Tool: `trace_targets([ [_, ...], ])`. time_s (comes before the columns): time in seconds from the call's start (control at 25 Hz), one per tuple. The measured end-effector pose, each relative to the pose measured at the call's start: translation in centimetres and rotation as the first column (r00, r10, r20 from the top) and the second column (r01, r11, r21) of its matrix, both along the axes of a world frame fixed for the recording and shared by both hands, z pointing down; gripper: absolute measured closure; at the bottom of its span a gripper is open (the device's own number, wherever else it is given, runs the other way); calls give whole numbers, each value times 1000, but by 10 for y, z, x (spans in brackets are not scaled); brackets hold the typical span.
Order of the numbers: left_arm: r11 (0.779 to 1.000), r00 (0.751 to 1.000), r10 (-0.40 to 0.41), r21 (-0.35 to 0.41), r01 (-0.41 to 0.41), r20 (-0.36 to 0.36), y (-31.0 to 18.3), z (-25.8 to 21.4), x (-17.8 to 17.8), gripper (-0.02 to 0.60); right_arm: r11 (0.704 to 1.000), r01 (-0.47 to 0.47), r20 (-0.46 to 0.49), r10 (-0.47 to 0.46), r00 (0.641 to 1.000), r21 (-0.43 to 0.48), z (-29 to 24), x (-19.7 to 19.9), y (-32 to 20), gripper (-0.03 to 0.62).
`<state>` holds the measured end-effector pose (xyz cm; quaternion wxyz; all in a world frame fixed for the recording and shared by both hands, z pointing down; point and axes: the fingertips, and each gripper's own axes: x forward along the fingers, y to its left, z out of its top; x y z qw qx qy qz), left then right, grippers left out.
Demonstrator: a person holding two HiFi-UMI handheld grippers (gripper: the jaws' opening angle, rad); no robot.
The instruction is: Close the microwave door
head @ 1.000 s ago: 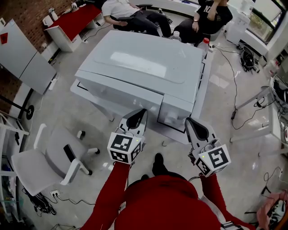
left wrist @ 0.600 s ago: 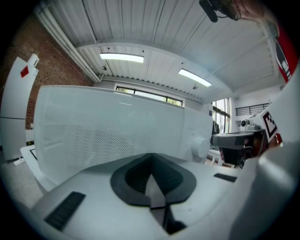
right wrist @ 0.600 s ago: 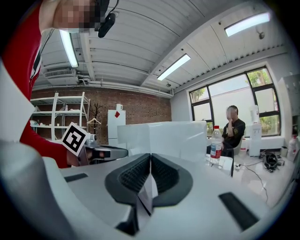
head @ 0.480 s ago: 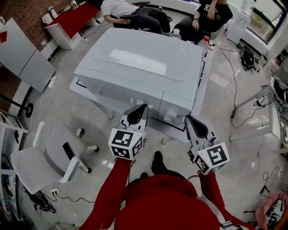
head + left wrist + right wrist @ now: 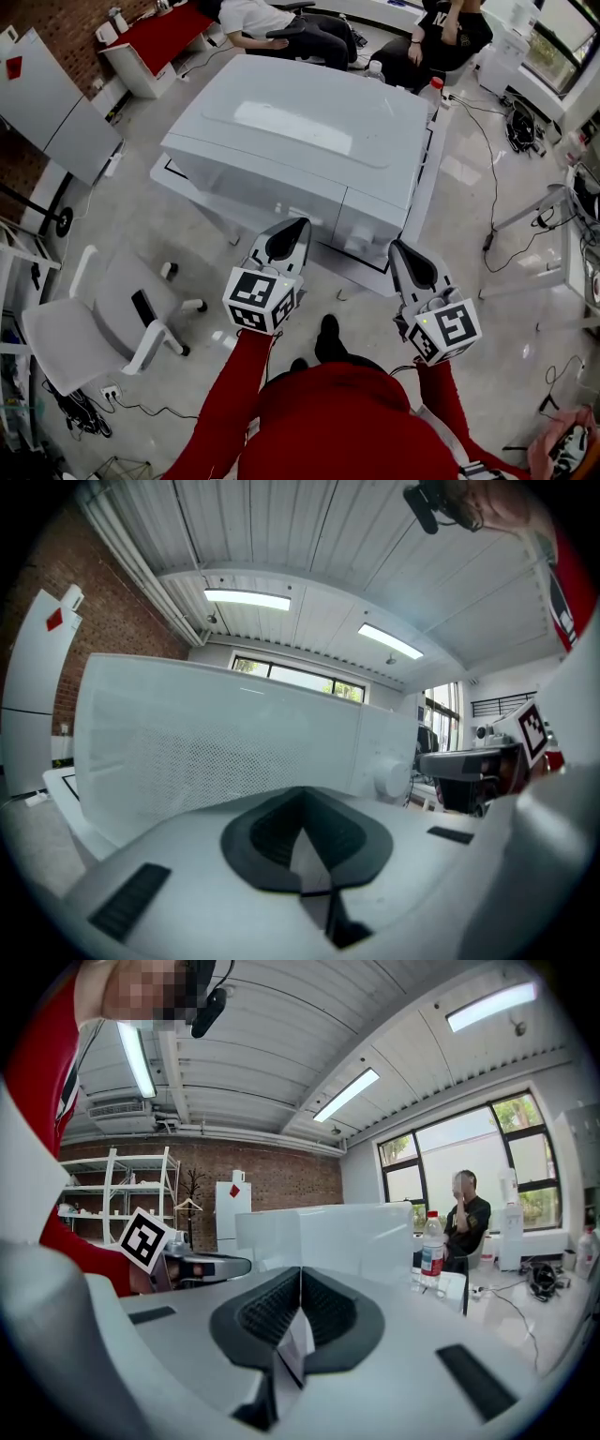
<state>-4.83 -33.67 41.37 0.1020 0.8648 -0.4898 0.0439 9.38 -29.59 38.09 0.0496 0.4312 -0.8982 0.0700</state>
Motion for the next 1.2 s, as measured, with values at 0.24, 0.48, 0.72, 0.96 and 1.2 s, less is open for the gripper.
trace_targets([
  [0.24, 999, 1000, -10, 32, 10, -13, 39, -8, -23, 572, 998, 50, 94, -54, 994, 36, -16, -5, 24, 581],
  [0.48, 998, 999, -28, 51, 27, 25, 82, -15, -42, 572, 986, 160, 111, -163, 980, 36, -17, -33, 50, 580],
  [0.72, 996, 998, -39, 86, 35, 52, 116, -24, -54, 572, 971, 234, 137, -239, 961, 52, -21, -62, 69, 581],
  [0.96, 994, 997, -66, 89, 64, 27, 139, -32, -70, 572, 966, 245, 109, -253, 961, 79, -20, -76, 87, 582],
  [1.2, 992, 996, -82, 96, 78, 33, 158, -35, -79, 572, 963, 253, 43, -257, 965, 91, -15, -87, 110, 582],
])
